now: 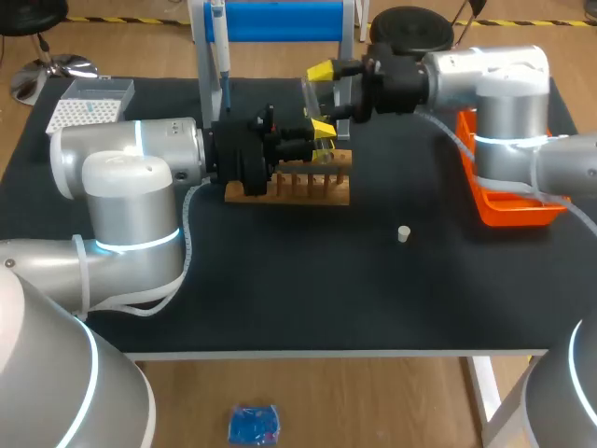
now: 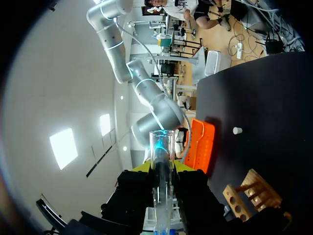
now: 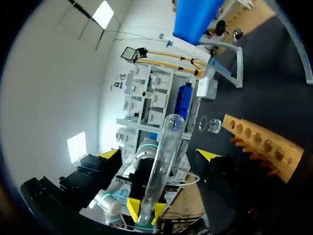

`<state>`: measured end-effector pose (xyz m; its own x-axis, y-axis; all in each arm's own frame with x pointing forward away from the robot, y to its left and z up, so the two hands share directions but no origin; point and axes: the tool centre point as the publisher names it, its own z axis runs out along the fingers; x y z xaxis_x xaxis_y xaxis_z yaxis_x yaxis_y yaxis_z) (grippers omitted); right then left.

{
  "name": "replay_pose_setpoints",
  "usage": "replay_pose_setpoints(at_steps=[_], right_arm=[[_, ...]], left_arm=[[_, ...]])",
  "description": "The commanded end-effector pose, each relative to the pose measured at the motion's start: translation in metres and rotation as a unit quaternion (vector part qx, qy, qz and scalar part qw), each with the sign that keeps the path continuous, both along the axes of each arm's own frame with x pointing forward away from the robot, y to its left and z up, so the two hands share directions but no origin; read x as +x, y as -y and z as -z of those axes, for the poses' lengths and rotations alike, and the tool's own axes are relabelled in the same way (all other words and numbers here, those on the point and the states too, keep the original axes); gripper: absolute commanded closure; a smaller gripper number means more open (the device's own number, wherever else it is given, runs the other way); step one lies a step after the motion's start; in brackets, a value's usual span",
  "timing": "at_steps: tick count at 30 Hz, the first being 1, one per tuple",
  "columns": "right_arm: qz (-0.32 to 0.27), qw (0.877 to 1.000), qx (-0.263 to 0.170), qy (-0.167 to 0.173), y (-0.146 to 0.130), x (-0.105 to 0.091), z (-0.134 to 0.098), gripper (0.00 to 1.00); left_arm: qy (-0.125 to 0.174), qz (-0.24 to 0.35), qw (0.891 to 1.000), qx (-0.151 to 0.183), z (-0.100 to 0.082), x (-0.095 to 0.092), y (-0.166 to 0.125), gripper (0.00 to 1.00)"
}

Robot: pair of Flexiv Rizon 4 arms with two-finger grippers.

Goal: Invert the test tube, pick up the pipette, mount the tip to pipette, aspirate from beaker and dispense into the tube, eject the tip, return the pipette, and cap with the stopper.

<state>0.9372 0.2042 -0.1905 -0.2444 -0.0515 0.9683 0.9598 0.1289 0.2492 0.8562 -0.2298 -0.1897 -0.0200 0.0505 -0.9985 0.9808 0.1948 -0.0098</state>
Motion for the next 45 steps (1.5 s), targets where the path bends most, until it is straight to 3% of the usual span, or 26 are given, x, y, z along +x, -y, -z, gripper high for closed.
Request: replay_pose_setpoints(at_steps=[1, 4, 5, 7, 20, 21, 22, 23, 24, 25, 28, 37, 45], right_arm=[[0.028, 0.969, 0.009, 0.245, 0.029, -0.011, 0.001, 0.0], [0.037, 0.933, 0.002, 0.357, 0.04, -0.014, 0.002, 0.0], [0.048, 0.914, -0.016, 0.402, 0.043, -0.015, 0.004, 0.0], [0.097, 0.886, -0.046, 0.452, 0.046, -0.009, 0.009, 0.0], [0.097, 0.886, -0.046, 0.452, 0.046, -0.009, 0.009, 0.0], [0.067, 0.84, -0.075, 0.533, 0.042, -0.012, 0.014, 0.0], [0.04, 0.781, -0.104, 0.614, 0.04, -0.014, 0.023, 0.0], [0.015, 0.755, -0.114, 0.645, 0.04, -0.015, 0.032, 0.0], [-0.017, 0.75, -0.102, 0.653, 0.041, -0.014, 0.044, 0.0], [-0.04, 0.757, -0.095, 0.645, 0.045, -0.012, 0.055, 0.0], [-0.099, 0.717, -0.108, 0.682, 0.057, -0.01, 0.073, 0.0], [-0.144, 0.668, -0.116, 0.72, 0.085, 0.008, 0.072, 0.0], [-0.15, 0.671, -0.124, 0.715, 0.086, 0.015, 0.077, 0.0]], left_arm=[[0.001, 0.0, 1.0, 0.0, 0.001, 0.0, 0.001, 1.0], [0.001, 0.0, 1.0, 0.0, 0.001, 0.0, 0.001, 1.0], [0.001, 0.0, 1.0, 0.0, 0.001, 0.0, 0.001, 1.0], [0.001, 0.0, 1.0, 0.0, 0.001, 0.0, 0.001, 1.0], [0.001, 0.0, 1.0, 0.0, 0.001, 0.0, 0.001, 1.0], [0.001, 0.0, 1.0, 0.0, 0.001, 0.0, 0.001, 1.0], [0.001, 0.0, 1.0, 0.0, 0.001, 0.0, 0.001, 1.0], [0.001, 0.0, 1.0, 0.0, 0.001, 0.0, 0.001, 1.0], [0.001, 0.0, 1.0, 0.0, 0.001, 0.0, 0.001, 1.0], [0.001, 0.0, 1.0, 0.0, 0.001, 0.0, 0.001, 1.0], [0.001, 0.0, 1.0, 0.0, 0.001, 0.0, 0.001, 1.0], [0.001, 0.0, 1.0, 0.0, 0.001, 0.0, 0.001, 1.0], [0.001, 0.0, 1.0, 0.0, 0.001, 0.0, 0.001, 1.0]])
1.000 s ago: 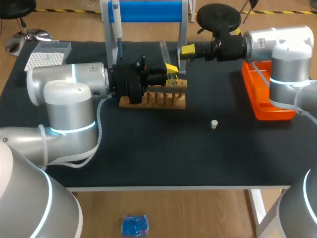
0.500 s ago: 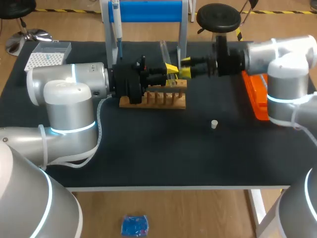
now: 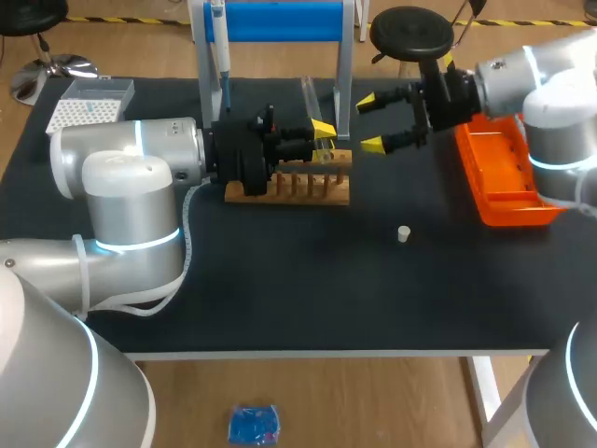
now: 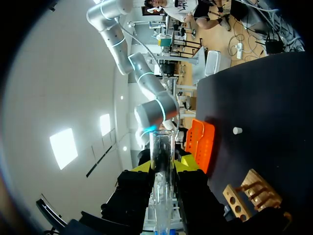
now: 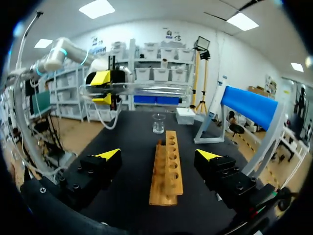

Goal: Invert the test tube, pick up the pipette, mount the tip to pipette, aspirate from beaker and dispense into the tube, eject the tip, return the pipette, and cap with the stopper.

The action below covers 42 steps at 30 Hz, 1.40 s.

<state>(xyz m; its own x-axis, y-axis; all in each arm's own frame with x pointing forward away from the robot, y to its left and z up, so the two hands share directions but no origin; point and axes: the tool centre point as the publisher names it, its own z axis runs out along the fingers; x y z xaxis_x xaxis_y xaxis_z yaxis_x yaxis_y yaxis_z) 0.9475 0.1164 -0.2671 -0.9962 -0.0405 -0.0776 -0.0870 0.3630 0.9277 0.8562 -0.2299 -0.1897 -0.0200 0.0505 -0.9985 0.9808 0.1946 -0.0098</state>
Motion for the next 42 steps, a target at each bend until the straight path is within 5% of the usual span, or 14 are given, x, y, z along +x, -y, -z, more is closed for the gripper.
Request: replay_pose_setpoints(at_steps=[1, 13, 32, 36, 38, 42], right_arm=[[-0.062, 0.99, -0.075, 0.1, -0.003, 0.004, 0.002, 0.0], [-0.024, 0.995, -0.076, 0.064, -0.005, -0.005, 0.017, 0.0], [0.015, 0.995, -0.08, 0.054, 0.005, -0.005, 0.024, 0.0], [0.015, 0.995, -0.08, 0.054, 0.005, -0.005, 0.024, 0.0], [0.015, 0.995, -0.08, 0.054, 0.005, -0.005, 0.024, 0.0], [0.015, 0.995, -0.08, 0.054, 0.005, -0.005, 0.024, 0.0]], left_arm=[[0.001, 0.0, 1.0, 0.0, 0.001, 0.0, 0.001, 1.0], [0.001, 0.0, 1.0, 0.0, 0.001, 0.0, 0.001, 1.0], [0.001, 0.0, 1.0, 0.0, 0.001, 0.0, 0.001, 1.0], [-0.147, -0.017, 0.988, 0.032, -0.015, 0.004, -0.006, 1.0], [-0.229, -0.019, 0.973, 0.03, -0.027, 0.007, -0.01, 1.0], [-0.326, 0.008, 0.945, 0.008, -0.051, 0.014, -0.012, 1.0]])
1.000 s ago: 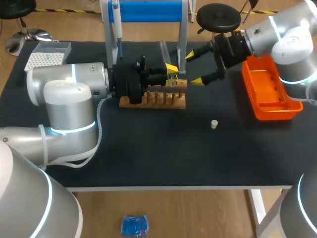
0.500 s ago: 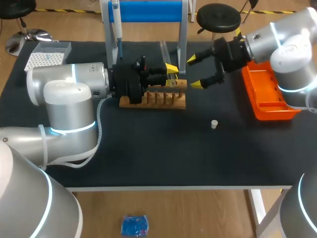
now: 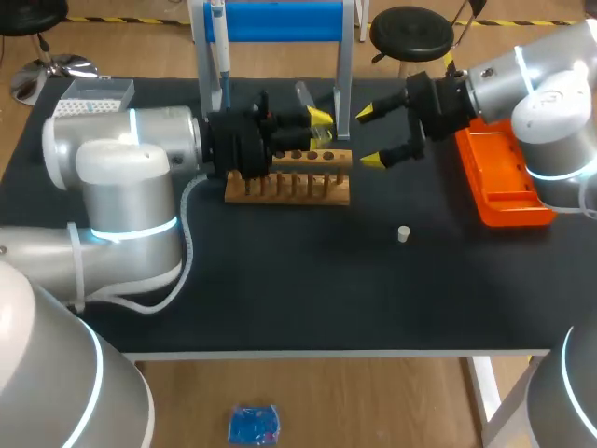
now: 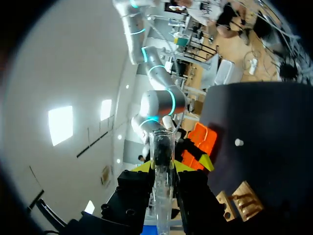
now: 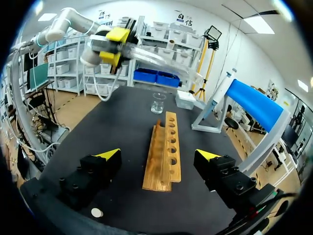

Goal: Invert the test tube, pick up the pipette, mount the tip to pipette, aspirate from beaker and dispense into the tube, eject the tip, return the pipette, and cap with the stopper.

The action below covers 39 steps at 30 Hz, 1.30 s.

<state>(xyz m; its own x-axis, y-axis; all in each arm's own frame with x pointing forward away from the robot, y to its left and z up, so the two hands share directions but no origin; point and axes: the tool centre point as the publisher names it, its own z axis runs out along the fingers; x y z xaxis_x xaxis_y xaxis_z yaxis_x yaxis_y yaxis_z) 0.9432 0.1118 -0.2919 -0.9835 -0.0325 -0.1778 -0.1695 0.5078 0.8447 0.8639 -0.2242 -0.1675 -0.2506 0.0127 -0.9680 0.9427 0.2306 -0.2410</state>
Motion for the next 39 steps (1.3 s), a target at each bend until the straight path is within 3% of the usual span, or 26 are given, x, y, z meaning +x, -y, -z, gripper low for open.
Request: replay_pose_setpoints(at_steps=[1, 3, 19, 21, 23, 24, 26, 28, 31, 32, 34, 39], right_arm=[[0.001, 1.0, -0.001, 0.0, 0.0, -0.001, 0.0, 0.0], [0.001, 1.0, -0.001, 0.0, 0.0, -0.001, 0.0, 0.0], [0.001, 1.0, -0.001, 0.0, 0.0, -0.001, 0.0, 0.0], [0.001, 1.0, -0.001, 0.0, 0.0, -0.001, 0.0, 0.0], [0.001, 1.0, -0.001, 0.0, 0.0, -0.001, 0.0, 0.0], [0.001, 1.0, -0.001, 0.0, 0.0, -0.001, 0.0, 0.0], [0.001, 1.0, -0.001, 0.0, 0.0, -0.001, 0.0, 0.0], [0.001, 1.0, -0.001, 0.0, 0.0, -0.001, 0.0, 0.0], [0.001, 1.0, -0.001, 0.0, 0.0, -0.001, 0.0, 0.0], [0.001, 1.0, -0.001, 0.0, 0.0, -0.001, 0.0, 0.0], [0.001, 1.0, -0.001, 0.0, 0.0, -0.001, 0.0, 0.0], [0.001, 1.0, -0.001, 0.0, 0.0, -0.001, 0.0, 0.0]], left_arm=[[-0.226, 0.031, 0.973, 0.024, -0.033, 0.007, -0.006, 1.0], [-0.213, 0.031, 0.976, 0.027, -0.045, 0.012, -0.008, 1.0], [-0.213, 0.031, 0.976, 0.027, -0.045, 0.012, -0.008, 1.0], [-0.294, 0.015, 0.955, 0.04, -0.042, 0.018, -0.009, 1.0], [-0.374, -0.008, 0.927, 0.025, -0.043, 0.021, -0.019, 1.0], [-0.4, -0.014, 0.916, 0.015, -0.044, 0.022, -0.024, 1.0], [-0.471, -0.039, 0.881, 0.006, -0.043, 0.024, -0.033, 1.0], [-0.52, -0.057, 0.852, -0.017, -0.044, 0.026, -0.038, 1.0], [-0.558, -0.077, 0.825, -0.04, -0.041, 0.03, -0.038, 1.0], [-0.56, -0.075, 0.824, -0.051, -0.041, 0.032, -0.038, 1.0], [-0.581, -0.082, 0.808, -0.062, -0.036, 0.034, -0.036, 1.0], [-0.583, -0.084, 0.806, -0.063, -0.035, 0.035, -0.035, 1.0]])
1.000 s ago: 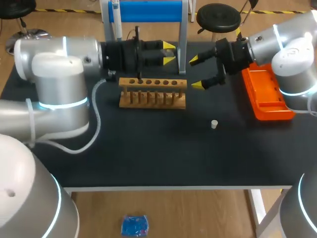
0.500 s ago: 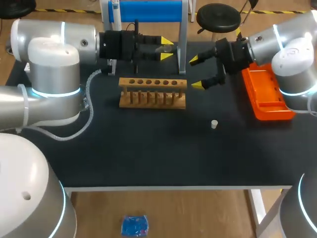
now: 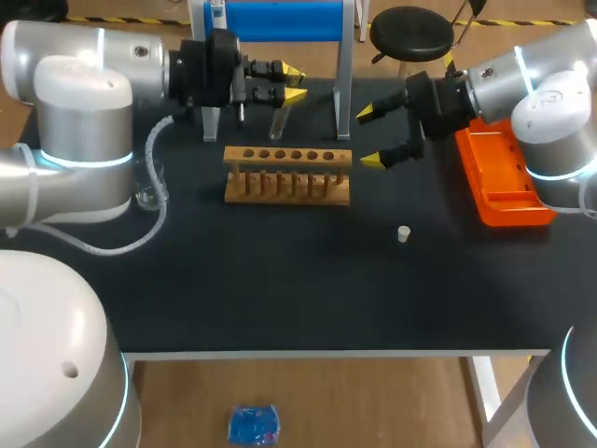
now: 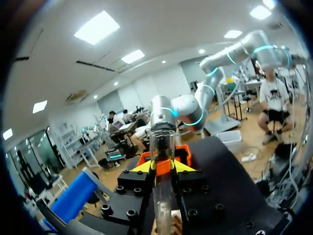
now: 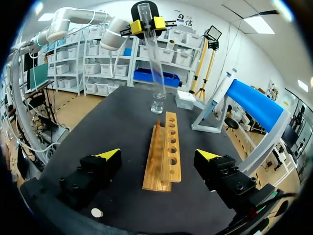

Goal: Invert the test tube, pick up the pipette, mount the tip to pipette, aspirate from beaker and dispense into the tube, eject the tip, return the pipette, and cap with the stopper.

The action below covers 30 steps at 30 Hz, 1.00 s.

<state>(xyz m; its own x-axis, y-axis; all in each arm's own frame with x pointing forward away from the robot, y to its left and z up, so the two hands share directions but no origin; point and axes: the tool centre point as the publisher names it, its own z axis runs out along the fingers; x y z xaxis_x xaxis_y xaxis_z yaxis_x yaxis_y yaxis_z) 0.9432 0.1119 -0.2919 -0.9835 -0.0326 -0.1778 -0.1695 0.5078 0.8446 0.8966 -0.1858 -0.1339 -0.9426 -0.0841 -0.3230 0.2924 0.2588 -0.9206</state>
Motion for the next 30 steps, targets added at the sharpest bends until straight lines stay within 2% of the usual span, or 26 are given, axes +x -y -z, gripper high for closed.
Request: replay_pose_setpoints(at_steps=[1, 9, 11, 12, 13, 17, 19, 21, 24, 26, 30], right_arm=[[0.001, 1.0, -0.001, 0.0, 0.0, -0.001, 0.0, 0.0], [0.001, 1.0, -0.001, 0.0, 0.0, -0.001, 0.0, 0.0], [0.001, 1.0, -0.001, 0.0, 0.0, -0.001, 0.0, 0.0], [0.001, 1.0, -0.001, 0.0, 0.0, -0.001, 0.0, 0.0], [0.001, 1.0, -0.001, 0.0, 0.0, -0.001, 0.0, 0.0], [0.001, 1.0, -0.001, 0.0, 0.0, -0.001, 0.0, 0.0], [0.001, 1.0, -0.001, 0.0, 0.0, -0.001, 0.0, 0.0], [0.001, 1.0, -0.001, 0.0, 0.0, -0.001, 0.0, 0.0], [0.001, 1.0, -0.001, 0.0, 0.0, -0.001, 0.0, 0.0], [0.001, 1.0, -0.001, 0.0, 0.0, -0.001, 0.0, 0.0], [0.001, 1.0, -0.001, 0.0, 0.0, -0.001, 0.0, 0.0]], left_arm=[[-0.13, -0.054, 0.99, -0.021, -0.001, 0.003, 0.004, 1.0], [-0.13, -0.054, 0.99, -0.021, -0.001, 0.003, 0.004, 1.0], [-0.155, -0.084, 0.984, -0.004, -0.001, 0.007, 0.007, 1.0], [-0.173, -0.103, 0.98, -0.007, -0.002, 0.009, 0.008, 1.0], [-0.175, -0.113, 0.978, -0.011, -0.004, 0.011, 0.008, 1.0], [-0.169, -0.137, 0.974, -0.065, -0.014, 0.013, 0.004, 1.0], [-0.195, -0.157, 0.966, -0.064, -0.007, 0.02, 0.0, 1.0], [-0.207, -0.171, 0.961, -0.066, -0.002, 0.025, -0.001, 1.0], [-0.194, -0.163, 0.963, -0.087, 0.001, 0.028, -0.001, 1.0], [-0.166, -0.144, 0.97, -0.107, 0.0, 0.029, 0.0, 1.0], [-0.145, -0.112, 0.977, -0.112, 0.0, 0.035, 0.002, 1.0]])
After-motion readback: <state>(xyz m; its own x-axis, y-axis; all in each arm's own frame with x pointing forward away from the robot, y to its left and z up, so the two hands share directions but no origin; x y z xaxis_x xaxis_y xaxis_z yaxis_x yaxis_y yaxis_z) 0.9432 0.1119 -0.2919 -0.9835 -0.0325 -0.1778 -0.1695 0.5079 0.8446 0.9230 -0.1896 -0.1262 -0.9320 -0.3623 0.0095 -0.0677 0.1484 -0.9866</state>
